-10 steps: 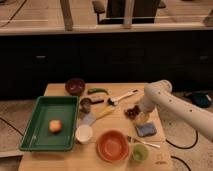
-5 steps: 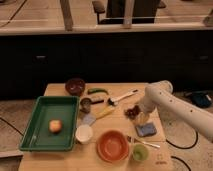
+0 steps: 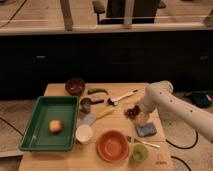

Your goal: Place grapes in paper cup

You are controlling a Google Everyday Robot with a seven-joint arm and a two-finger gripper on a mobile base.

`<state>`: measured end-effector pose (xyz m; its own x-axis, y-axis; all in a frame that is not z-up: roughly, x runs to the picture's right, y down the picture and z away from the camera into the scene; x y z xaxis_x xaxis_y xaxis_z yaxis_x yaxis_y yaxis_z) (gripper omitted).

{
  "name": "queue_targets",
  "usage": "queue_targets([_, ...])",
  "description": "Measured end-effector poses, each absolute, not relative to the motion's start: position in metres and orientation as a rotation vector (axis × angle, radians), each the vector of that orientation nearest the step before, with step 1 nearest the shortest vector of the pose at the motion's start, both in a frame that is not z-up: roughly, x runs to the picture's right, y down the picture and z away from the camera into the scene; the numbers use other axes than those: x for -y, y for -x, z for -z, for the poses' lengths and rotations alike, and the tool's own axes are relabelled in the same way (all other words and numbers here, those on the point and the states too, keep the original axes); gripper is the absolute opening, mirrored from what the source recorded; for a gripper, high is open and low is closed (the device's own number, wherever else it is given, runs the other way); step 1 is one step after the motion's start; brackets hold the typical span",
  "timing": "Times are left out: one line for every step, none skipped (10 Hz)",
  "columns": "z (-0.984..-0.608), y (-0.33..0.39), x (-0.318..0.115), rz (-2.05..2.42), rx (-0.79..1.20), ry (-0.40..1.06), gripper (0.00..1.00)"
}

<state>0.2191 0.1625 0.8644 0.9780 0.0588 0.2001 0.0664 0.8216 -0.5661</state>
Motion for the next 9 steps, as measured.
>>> queue_targets([-0.8644,-0.2193,-0.162,0.002,0.214,0.607,0.8])
queue_targets([-0.8646,-0.2196,-0.1622,0.0,0.216,0.608,0.8])
queue_targets([-0.8647,-0.22,-0.1618,-0.001,0.216,0.608,0.8])
queue_targets([-0.865,-0.2202,-0.1618,-0.003,0.217,0.609,0.8])
queue_targets([-0.8654,-0.2208,-0.1618,-0.005,0.216,0.609,0.8])
queue_targets([-0.8656,-0.2212,-0.1618,-0.007,0.216,0.61,0.8])
queue_targets([-0.8656,-0.2215,-0.162,-0.008,0.216,0.611,0.8])
queue_targets([-0.8656,-0.2217,-0.1618,-0.009,0.216,0.611,0.8])
queue_targets([-0.8656,-0.2222,-0.1615,-0.01,0.216,0.612,0.8])
